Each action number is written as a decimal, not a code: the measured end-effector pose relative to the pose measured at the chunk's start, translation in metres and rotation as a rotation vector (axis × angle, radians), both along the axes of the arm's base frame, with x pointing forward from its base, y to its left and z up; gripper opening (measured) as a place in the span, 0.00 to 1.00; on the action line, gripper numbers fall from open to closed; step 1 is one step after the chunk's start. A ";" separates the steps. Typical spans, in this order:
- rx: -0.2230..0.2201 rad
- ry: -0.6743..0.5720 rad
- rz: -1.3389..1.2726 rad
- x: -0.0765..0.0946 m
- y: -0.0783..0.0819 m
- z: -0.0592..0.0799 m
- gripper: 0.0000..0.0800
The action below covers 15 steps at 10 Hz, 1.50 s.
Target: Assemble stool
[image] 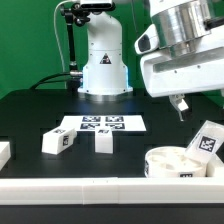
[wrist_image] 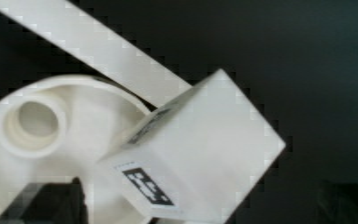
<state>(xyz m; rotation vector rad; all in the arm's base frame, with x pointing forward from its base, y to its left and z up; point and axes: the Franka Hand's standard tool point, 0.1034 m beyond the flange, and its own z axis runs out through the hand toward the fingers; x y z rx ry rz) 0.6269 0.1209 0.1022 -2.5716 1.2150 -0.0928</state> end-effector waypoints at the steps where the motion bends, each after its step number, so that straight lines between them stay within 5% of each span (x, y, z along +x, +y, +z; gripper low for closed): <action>1: -0.014 -0.016 0.068 0.000 -0.001 0.000 0.81; 3: -0.046 -0.052 0.220 0.000 -0.002 0.000 0.81; 8: -0.210 -0.159 0.853 0.001 -0.002 0.000 0.81; 12: -0.250 -0.203 1.064 0.002 -0.005 -0.001 0.81; 15: -0.333 -0.228 1.400 -0.001 0.002 -0.007 0.81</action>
Offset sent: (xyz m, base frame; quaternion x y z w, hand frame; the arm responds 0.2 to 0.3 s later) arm 0.0011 0.0043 0.0085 -0.0289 0.0097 -0.3023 0.9527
